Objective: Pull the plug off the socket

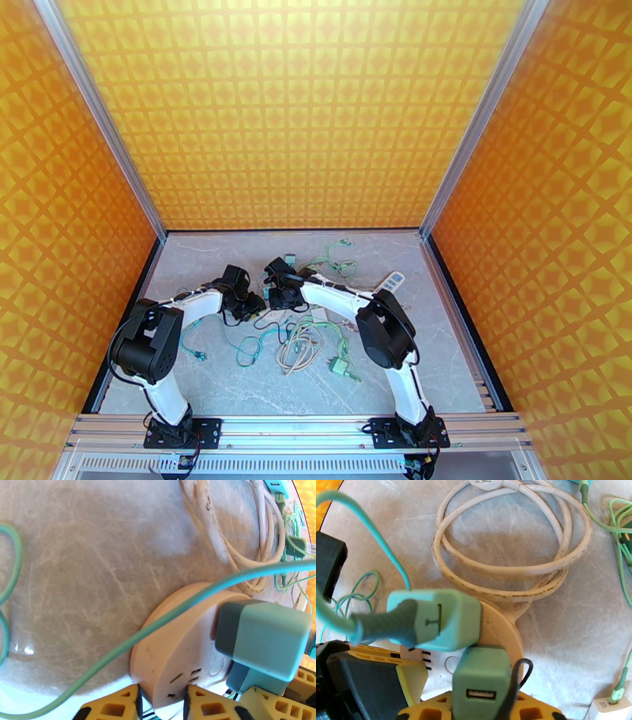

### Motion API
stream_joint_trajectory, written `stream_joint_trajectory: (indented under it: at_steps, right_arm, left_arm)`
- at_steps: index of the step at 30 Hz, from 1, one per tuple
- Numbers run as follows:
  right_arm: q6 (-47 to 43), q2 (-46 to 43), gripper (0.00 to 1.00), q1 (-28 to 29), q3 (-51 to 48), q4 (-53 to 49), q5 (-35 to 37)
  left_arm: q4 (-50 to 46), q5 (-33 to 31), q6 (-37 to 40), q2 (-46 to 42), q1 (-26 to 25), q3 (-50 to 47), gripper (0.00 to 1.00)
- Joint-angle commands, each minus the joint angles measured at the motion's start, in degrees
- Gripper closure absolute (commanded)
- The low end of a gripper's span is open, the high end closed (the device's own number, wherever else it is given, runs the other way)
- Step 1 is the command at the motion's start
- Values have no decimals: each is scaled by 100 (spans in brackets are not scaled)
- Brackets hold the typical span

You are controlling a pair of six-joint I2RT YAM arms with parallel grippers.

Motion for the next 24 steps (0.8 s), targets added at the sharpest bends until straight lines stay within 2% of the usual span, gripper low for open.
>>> stream_joint_trajectory:
  at_steps: [1,6,12,24]
  right_arm:
    - [-117,299,74,575,749,-245,-295]
    - [-214,621,74,899,1154,-662,36]
    - [-288,525,73,915,1094,-688,156]
    - [397,-190,74,48,72,407,-871]
  left_arm:
    - [-829,-550,159,825,-264,-414,71]
    - [-833,-550,157,813,-259,-391,72]
    - [-825,-552,148,806,-262,-404,72]
    - [-740,-550,135,687,-264,-589,72]
